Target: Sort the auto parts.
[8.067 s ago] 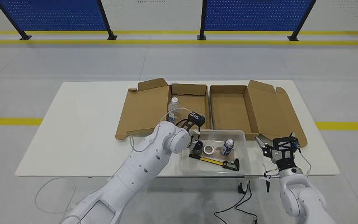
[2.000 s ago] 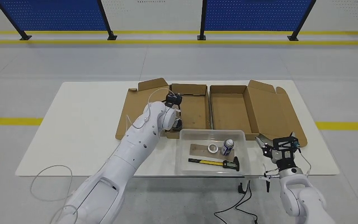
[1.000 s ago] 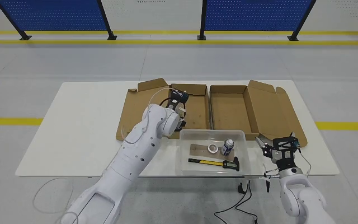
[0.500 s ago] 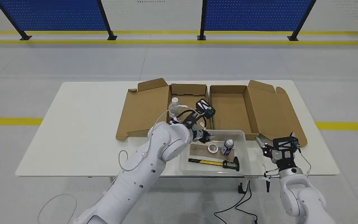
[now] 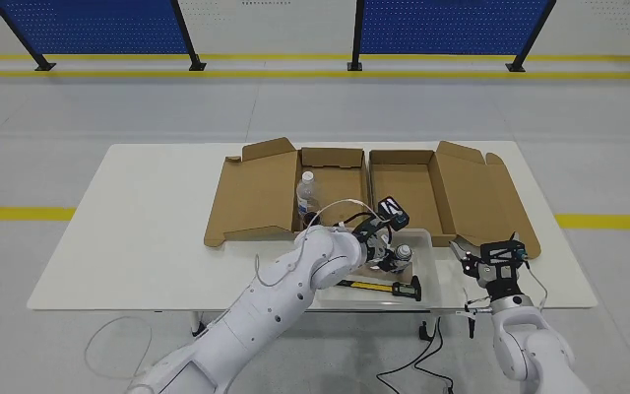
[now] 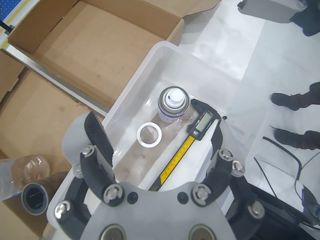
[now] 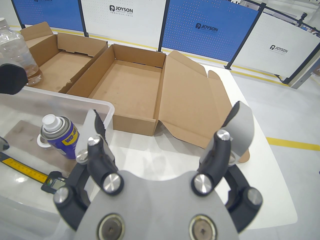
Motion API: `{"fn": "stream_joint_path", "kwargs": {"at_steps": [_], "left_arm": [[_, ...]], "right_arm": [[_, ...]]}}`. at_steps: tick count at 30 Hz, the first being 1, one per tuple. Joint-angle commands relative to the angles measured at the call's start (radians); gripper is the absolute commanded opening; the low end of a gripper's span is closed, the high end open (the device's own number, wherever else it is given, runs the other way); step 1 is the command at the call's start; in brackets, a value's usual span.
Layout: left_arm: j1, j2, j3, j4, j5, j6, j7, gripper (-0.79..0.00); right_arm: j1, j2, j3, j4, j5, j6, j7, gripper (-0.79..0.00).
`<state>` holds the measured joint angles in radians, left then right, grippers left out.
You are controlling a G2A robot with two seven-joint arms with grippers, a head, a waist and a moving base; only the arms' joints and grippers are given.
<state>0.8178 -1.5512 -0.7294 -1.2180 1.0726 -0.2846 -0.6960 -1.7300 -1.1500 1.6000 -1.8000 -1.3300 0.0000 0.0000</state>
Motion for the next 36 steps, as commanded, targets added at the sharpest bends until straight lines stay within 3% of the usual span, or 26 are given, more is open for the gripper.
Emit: {"fn": "stream_joint_path", "kwargs": {"at_steps": [1, 8, 15, 21, 25, 28, 29, 30, 36], "left_arm": [[-0.02, -0.01, 0.017, 0.048, -0.011, -0.014, 0.016, -0.006], [-0.07, -0.044, 0.056, 0.194, -0.068, -0.047, 0.076, -0.025], [-0.103, -0.076, 0.075, 0.301, -0.14, -0.085, 0.127, -0.16], [-0.123, -0.097, 0.099, 0.364, -0.147, -0.11, 0.161, -0.142], [-0.132, -0.111, 0.118, 0.393, -0.142, -0.119, 0.167, -0.172], [-0.142, -0.124, 0.131, 0.415, -0.14, -0.115, 0.173, -0.234], [-0.145, -0.128, 0.135, 0.421, -0.138, -0.115, 0.175, -0.339], [-0.148, -0.132, 0.137, 0.427, -0.139, -0.115, 0.177, -0.376], [-0.163, -0.15, 0.149, 0.462, -0.137, -0.114, 0.188, -0.419]], "right_arm": [[0.0, 0.0, 0.0, 0.0, 0.0, 0.0, 0.0, 0.0], [0.0, 0.0, 0.0, 0.0, 0.0, 0.0, 0.0, 0.0], [0.0, 0.0, 0.0, 0.0, 0.0, 0.0, 0.0, 0.0], [0.0, 0.0, 0.0, 0.0, 0.0, 0.0, 0.0, 0.0], [0.0, 0.0, 0.0, 0.0, 0.0, 0.0, 0.0, 0.0], [0.0, 0.0, 0.0, 0.0, 0.0, 0.0, 0.0, 0.0], [0.0, 0.0, 0.0, 0.0, 0.0, 0.0, 0.0, 0.0], [0.0, 0.0, 0.0, 0.0, 0.0, 0.0, 0.0, 0.0], [0.0, 0.0, 0.0, 0.0, 0.0, 0.0, 0.0, 0.0]]}}
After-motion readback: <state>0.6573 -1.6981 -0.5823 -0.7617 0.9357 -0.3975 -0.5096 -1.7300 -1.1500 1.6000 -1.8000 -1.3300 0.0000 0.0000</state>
